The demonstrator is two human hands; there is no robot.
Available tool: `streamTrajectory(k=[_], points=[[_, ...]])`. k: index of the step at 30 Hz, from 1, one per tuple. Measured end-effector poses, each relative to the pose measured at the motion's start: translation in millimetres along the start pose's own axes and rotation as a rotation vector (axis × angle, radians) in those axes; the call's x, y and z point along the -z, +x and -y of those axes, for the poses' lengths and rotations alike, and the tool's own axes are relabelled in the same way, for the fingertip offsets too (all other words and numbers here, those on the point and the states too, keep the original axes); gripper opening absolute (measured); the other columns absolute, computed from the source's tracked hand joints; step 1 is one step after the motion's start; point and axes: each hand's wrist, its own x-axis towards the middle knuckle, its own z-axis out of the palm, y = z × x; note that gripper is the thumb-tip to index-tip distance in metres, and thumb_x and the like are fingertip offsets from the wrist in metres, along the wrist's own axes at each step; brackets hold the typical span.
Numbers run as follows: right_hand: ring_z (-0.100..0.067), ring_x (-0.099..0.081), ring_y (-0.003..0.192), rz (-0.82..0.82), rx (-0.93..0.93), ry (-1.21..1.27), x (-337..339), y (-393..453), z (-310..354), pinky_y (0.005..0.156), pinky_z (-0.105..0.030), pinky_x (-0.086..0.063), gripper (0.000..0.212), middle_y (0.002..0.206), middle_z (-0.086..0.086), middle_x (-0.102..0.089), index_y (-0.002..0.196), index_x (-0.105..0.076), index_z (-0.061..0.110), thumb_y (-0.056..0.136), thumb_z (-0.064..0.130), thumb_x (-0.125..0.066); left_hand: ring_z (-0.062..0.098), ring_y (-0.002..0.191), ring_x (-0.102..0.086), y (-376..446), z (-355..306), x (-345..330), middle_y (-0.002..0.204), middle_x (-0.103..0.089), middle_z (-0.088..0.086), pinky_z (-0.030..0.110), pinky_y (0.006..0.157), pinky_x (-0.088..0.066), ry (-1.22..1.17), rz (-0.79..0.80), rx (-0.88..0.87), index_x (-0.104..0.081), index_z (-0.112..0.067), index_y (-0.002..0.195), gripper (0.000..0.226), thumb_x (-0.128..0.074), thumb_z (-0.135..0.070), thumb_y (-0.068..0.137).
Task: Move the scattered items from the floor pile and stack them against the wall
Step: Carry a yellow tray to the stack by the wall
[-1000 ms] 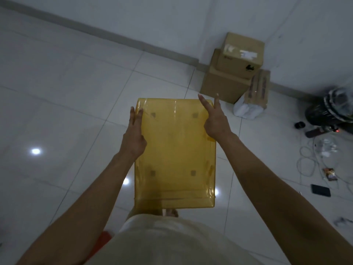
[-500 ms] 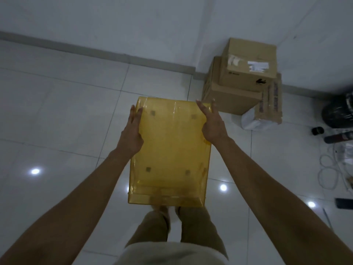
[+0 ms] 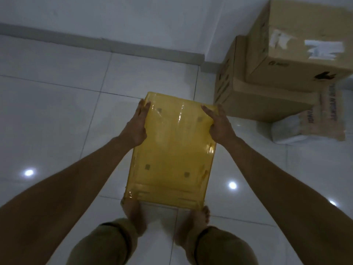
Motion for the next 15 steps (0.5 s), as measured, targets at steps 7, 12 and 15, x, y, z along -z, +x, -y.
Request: streamTrajectory(k=[7, 12, 15], points=[[-0.038, -0.022, 0.143, -0.046, -0.003, 0.08, -104.7, 137.8, -85.9, 0.114, -0.05, -0.031, 0.082, 0.157, -0.019, -0.014, 0.148, -0.032, 0.042, 0.088, -0.012, -0.048, 0.041, 0.143, -0.019, 131.7, 95.7, -77.6, 0.159, 0.007, 0.021, 0.057, 0.107, -0.035, 0.111, 0.049, -0.191, -0.008, -0.016, 0.153, 0.098, -0.075, -0.018, 0.082], [-0.036, -0.017, 0.146, -0.109, 0.019, 0.075, -138.1, 209.5, -96.6, 0.117, -0.042, -0.026, 0.073, 0.159, -0.022, -0.013, 0.147, -0.039, 0.036, 0.087, -0.007, -0.044, 0.039, 0.144, -0.016, 197.8, 134.0, -95.8, 0.158, 0.001, 0.023, 0.054, 0.113, -0.027, 0.139, -0.029, -0.197, -0.017, -0.013, 0.152, 0.088, -0.069, -0.004, 0.082], [-0.039, -0.044, 0.129, -0.134, 0.016, 0.144, -148.4, 238.0, -95.7, 0.101, -0.043, -0.047, 0.067, 0.148, -0.019, -0.034, 0.143, -0.047, 0.029, 0.086, -0.007, -0.04, 0.04, 0.145, -0.013, 218.1, 141.4, -108.4, 0.158, 0.006, 0.024, 0.047, 0.116, -0.02, 0.149, -0.056, -0.061, -0.011, -0.018, 0.154, 0.09, -0.066, -0.002, 0.084]])
